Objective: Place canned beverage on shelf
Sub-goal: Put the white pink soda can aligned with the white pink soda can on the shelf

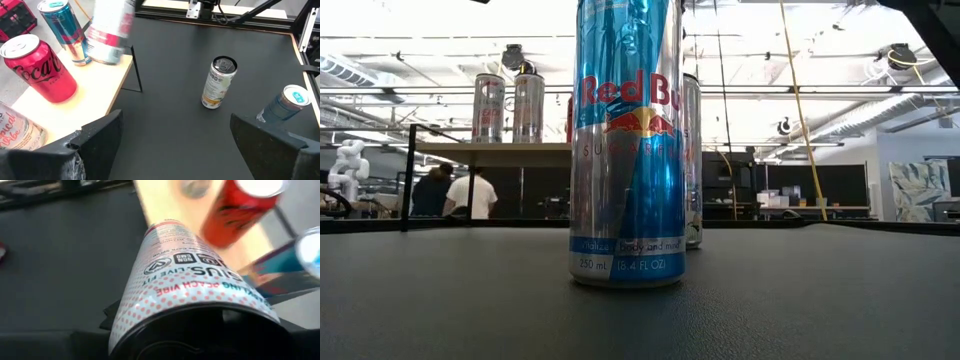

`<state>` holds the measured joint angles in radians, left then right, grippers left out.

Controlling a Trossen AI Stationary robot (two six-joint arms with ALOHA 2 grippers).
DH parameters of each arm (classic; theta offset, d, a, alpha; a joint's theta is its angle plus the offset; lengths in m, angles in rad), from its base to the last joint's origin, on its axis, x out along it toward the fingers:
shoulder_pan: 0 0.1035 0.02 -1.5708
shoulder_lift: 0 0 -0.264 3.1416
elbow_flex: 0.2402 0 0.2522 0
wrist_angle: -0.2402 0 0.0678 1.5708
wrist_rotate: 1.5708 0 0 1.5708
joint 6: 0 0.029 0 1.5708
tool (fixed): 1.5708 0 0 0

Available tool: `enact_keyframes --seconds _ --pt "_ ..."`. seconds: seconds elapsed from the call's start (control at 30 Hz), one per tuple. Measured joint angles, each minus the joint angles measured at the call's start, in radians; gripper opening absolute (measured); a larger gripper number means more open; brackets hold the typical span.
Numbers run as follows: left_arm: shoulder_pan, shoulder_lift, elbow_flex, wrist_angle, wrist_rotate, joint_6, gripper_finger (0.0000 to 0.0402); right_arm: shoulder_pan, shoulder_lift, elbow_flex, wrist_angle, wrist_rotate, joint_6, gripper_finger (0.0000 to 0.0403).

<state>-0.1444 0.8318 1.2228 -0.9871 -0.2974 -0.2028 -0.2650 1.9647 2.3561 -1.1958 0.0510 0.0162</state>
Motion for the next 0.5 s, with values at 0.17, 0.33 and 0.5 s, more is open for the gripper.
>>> enact_keyframes --seconds 0.17,0.33,0.5 --pt "0.000 0.000 0.000 0.001 -0.019 -0.002 0.0367 -0.019 -0.052 -0.001 0.024 0.000 -0.024 0.0225" --pt "0.000 0.000 0.000 0.013 -0.097 -0.002 0.0367 -0.018 -0.121 -0.001 0.106 -0.033 -0.029 0.0225" --pt "0.000 0.000 0.000 0.014 -0.108 -0.002 0.0367 -0.030 -0.140 -0.001 0.210 -0.077 -0.033 0.0225"
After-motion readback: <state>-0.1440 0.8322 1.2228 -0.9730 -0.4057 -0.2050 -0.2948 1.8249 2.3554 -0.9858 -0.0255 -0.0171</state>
